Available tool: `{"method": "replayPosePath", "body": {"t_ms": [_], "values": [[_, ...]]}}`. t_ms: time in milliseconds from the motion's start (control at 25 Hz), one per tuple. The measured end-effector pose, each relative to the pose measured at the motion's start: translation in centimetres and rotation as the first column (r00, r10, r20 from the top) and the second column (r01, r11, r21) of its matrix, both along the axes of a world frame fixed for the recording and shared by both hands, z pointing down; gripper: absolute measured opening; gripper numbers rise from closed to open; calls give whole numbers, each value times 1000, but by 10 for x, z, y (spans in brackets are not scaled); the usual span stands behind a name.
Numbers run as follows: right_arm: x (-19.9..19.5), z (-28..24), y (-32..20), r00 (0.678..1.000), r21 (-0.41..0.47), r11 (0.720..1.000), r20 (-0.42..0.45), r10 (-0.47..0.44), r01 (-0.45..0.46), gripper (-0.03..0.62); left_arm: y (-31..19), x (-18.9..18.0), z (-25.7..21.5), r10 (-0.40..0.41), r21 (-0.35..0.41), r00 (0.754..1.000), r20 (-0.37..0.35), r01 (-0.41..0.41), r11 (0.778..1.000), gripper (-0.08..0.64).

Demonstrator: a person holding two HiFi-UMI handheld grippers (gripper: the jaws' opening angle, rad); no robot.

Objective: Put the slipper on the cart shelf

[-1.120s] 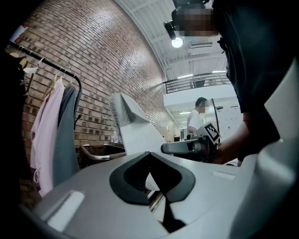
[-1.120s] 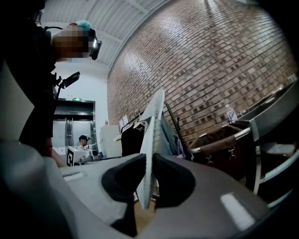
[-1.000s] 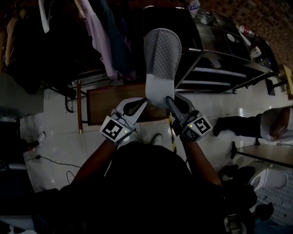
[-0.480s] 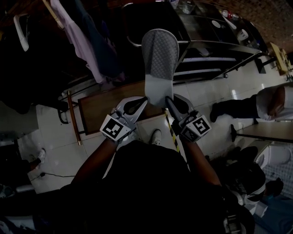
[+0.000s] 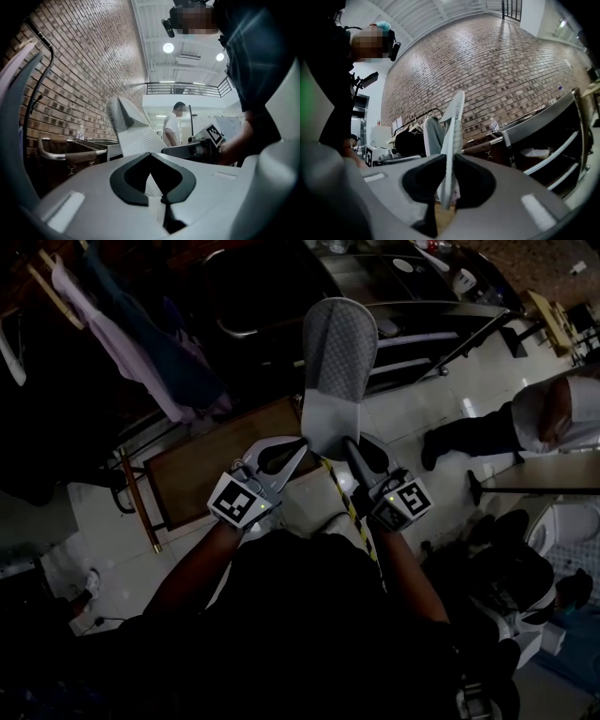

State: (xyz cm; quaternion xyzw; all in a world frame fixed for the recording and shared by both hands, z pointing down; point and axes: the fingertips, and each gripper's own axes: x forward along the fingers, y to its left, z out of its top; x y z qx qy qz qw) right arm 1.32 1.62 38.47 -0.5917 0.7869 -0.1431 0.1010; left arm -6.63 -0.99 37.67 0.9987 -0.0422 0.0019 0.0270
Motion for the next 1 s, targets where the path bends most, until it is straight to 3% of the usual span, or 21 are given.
{"method": "replayPosePath", "body": {"t_ms": [280, 680, 1000], "values": [[71, -5, 36, 995, 26, 999, 90, 45, -47, 57, 41, 69, -15, 33, 31, 999, 7, -34, 999, 0], [167, 3, 99, 998, 41, 998, 46, 51, -53, 57, 97, 170, -13, 53, 42, 998, 38, -54, 998, 0], [211, 8, 128, 993, 27, 996, 88, 78, -81, 57, 126, 210, -10, 81, 46, 995, 60, -84, 995, 0]]}}
